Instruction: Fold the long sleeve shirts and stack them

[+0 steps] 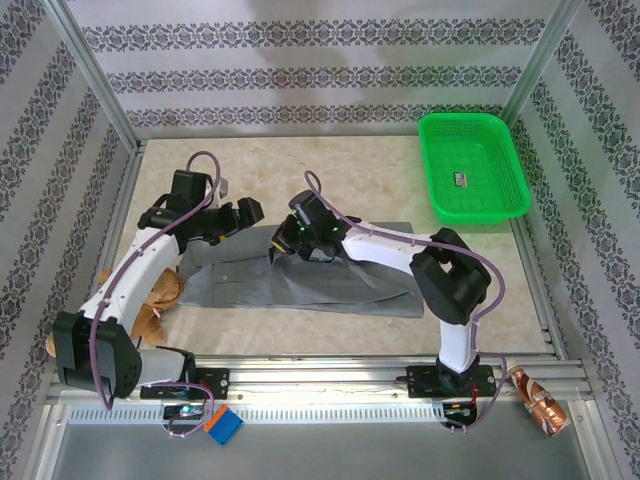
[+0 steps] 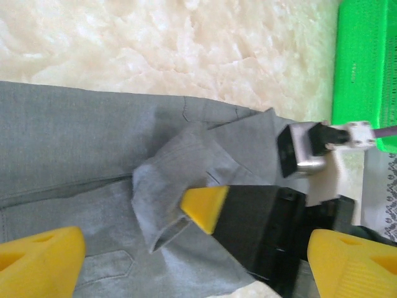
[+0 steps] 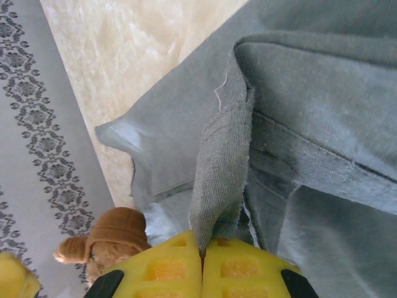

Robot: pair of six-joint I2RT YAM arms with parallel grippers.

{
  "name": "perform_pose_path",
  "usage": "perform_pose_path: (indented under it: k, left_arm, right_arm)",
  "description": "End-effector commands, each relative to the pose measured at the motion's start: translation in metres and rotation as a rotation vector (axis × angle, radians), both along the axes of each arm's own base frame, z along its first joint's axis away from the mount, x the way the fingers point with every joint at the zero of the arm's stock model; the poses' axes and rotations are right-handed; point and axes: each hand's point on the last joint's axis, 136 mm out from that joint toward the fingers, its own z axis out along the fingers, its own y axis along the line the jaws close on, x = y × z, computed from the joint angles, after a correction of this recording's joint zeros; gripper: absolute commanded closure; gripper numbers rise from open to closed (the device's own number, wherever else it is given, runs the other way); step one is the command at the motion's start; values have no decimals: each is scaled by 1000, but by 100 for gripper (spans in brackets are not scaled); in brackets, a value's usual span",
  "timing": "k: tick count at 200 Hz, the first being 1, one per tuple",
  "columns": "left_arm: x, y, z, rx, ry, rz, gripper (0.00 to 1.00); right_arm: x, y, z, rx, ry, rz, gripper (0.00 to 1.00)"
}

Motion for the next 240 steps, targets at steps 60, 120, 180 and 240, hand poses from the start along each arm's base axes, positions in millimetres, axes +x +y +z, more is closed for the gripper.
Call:
perform_pose_path:
  k: [60, 120, 180, 240]
  left_arm:
    - [-29, 19, -12, 41, 71, 63, 7]
    - [-35, 35, 5, 95, 53, 131, 7]
    - [-43, 33, 1, 198, 57, 76, 6]
    - [-61, 5, -55, 142, 228, 21, 6]
  right_arm:
    - [0, 66, 18, 121, 21, -5, 100]
    - [-11, 68, 7, 133, 100, -70, 73]
    - [-6, 14, 65, 101, 24, -72, 34]
    - [20, -124, 62, -175, -112, -57, 32]
